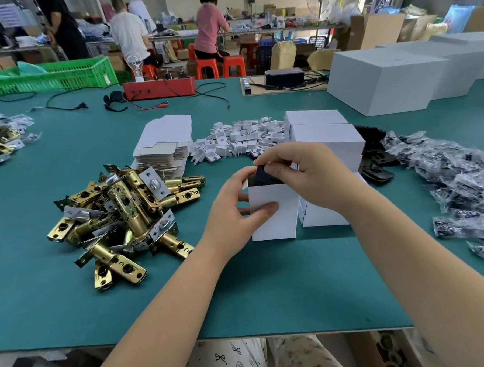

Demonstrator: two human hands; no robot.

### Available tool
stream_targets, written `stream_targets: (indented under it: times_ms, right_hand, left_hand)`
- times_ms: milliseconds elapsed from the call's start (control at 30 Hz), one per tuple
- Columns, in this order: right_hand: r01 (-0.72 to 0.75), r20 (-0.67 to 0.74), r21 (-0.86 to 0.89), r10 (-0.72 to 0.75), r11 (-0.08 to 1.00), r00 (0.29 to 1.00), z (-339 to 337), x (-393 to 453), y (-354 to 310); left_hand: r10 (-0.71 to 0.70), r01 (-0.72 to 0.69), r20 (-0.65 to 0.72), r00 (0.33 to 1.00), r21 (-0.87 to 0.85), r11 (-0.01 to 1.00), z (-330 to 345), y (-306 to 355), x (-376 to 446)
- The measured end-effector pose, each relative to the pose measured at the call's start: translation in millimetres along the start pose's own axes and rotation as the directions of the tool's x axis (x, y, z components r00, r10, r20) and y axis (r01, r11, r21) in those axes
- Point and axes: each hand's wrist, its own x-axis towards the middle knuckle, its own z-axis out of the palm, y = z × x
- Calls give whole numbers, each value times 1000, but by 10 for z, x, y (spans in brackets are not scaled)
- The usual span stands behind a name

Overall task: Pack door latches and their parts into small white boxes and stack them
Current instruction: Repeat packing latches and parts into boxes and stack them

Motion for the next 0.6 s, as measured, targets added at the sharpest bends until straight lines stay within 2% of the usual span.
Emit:
stream_targets:
  times_ms: [133,233,333,467,533,600]
  right_hand:
    - [-71,-94,34,74,997,993,43,-7,4]
    - [-95,29,-44,96,994,995,57,-8,-39]
    - [-58,149,-194,88,979,985,25,-27,-76]
    - [11,224,-296,58,955,973,-4,-86,-62]
    - [94,76,-294,-74,951,994,57,-168,-16]
    - [69,-237,-241,-127,968,963,137,-290,54]
  left_hand:
    - [-45,45,31,999,0,999,10,-12,21]
    - [-79,79,82,994,1,997,15,-59,19]
    - [-98,97,66,993,26,995,2,-90,31]
    - [-104,104,44,994,7,995,9,-102,28]
    - [-104,104,-6,995,-26,994,24,-116,24]
    - [-102,100,-69,992,-41,994,28,-127,21]
